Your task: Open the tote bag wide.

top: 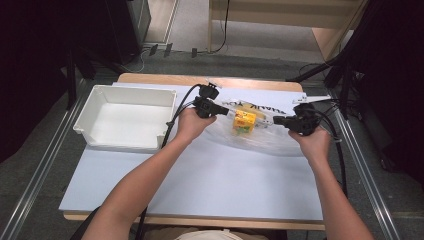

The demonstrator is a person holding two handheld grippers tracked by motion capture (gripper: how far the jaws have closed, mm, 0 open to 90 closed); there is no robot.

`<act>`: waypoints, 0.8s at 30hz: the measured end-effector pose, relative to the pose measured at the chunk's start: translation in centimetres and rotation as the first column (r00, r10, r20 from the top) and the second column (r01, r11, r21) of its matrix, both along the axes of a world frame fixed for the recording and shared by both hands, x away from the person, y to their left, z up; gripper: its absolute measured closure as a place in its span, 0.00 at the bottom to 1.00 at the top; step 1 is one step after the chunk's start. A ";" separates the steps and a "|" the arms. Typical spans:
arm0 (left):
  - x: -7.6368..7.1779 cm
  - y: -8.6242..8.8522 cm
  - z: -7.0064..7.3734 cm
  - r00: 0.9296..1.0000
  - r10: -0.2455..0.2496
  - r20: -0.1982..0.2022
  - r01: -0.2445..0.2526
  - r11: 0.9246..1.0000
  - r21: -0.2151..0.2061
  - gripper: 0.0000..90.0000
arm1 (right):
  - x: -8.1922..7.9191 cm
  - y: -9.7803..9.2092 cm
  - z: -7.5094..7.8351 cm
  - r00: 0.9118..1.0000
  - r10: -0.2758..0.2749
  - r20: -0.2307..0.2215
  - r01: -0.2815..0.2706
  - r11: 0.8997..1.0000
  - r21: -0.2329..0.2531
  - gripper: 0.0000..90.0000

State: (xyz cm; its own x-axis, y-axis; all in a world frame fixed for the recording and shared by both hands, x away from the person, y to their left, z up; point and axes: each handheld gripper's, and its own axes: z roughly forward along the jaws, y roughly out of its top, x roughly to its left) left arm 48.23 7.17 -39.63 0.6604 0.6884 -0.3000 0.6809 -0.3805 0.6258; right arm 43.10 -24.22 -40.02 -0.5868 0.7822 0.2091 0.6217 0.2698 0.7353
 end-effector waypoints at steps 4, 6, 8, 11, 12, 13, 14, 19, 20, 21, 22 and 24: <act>0.1 -0.2 -0.6 1.000 0.013 0.003 -0.013 1.000 -0.003 1.00 | 1.2 0.9 0.0 1.000 0.000 0.004 0.000 1.000 -0.003 1.00; 0.1 -0.3 -0.9 1.000 0.016 0.001 -0.016 1.000 -0.007 1.00 | 1.8 1.3 -0.1 1.000 0.005 0.001 -0.005 1.000 -0.008 1.00; 0.2 -0.4 -1.2 1.000 0.023 -0.001 -0.023 1.000 -0.008 1.00 | 2.4 1.7 -0.4 1.000 0.013 0.005 -0.013 1.000 -0.017 1.00; 0.5 -0.3 -1.9 0.999 0.034 -0.006 -0.034 0.999 -0.016 1.00 | 3.3 1.9 -1.0 1.000 0.010 -0.006 -0.011 1.000 -0.019 1.00; 0.6 -0.3 -2.2 0.999 0.043 -0.011 -0.043 0.999 -0.018 1.00 | 3.7 1.9 -1.3 1.000 0.008 -0.006 -0.008 1.000 -0.017 1.00; 0.6 -0.3 -2.5 0.999 0.045 -0.014 -0.046 0.999 -0.019 1.00 | 3.9 1.9 -1.6 1.000 -0.001 -0.012 0.001 1.000 -0.015 1.00; 0.6 -0.3 -2.8 0.999 0.045 -0.019 -0.045 0.999 -0.013 1.00 | 4.2 1.9 -1.8 1.000 -0.010 -0.021 0.010 1.000 -0.017 1.00; 0.4 -0.4 -4.0 0.998 0.047 -0.038 -0.047 0.999 0.004 1.00 | 5.2 1.9 -3.0 0.999 -0.026 -0.045 0.025 0.999 -0.031 1.00; 0.4 -0.4 -4.2 0.998 0.043 -0.038 -0.043 0.999 0.010 1.00 | 5.4 2.0 -3.2 0.998 -0.024 -0.052 0.022 0.999 -0.034 1.00; 0.3 -0.5 -4.4 0.998 0.045 -0.041 -0.045 0.999 0.008 1.00 | 5.4 2.1 -3.5 0.998 -0.026 -0.061 0.024 0.999 -0.041 1.00; 0.2 -0.4 -4.5 0.998 0.043 -0.043 -0.043 0.999 0.011 1.00 | 5.5 2.2 -3.7 0.998 -0.025 -0.061 0.022 0.999 -0.048 1.00; 0.1 -0.4 -4.9 0.998 0.046 -0.049 -0.046 0.999 0.008 1.00 | 5.7 2.3 -4.2 0.998 -0.021 -0.067 0.018 0.998 -0.056 1.00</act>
State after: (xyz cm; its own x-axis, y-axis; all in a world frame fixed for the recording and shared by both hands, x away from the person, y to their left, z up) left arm 48.29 6.78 -44.51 0.6124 0.7201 -0.3263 0.7279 -0.3524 0.5882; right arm 48.76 -21.88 -44.19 -0.5573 0.8048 0.2041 0.6751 0.2962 0.6756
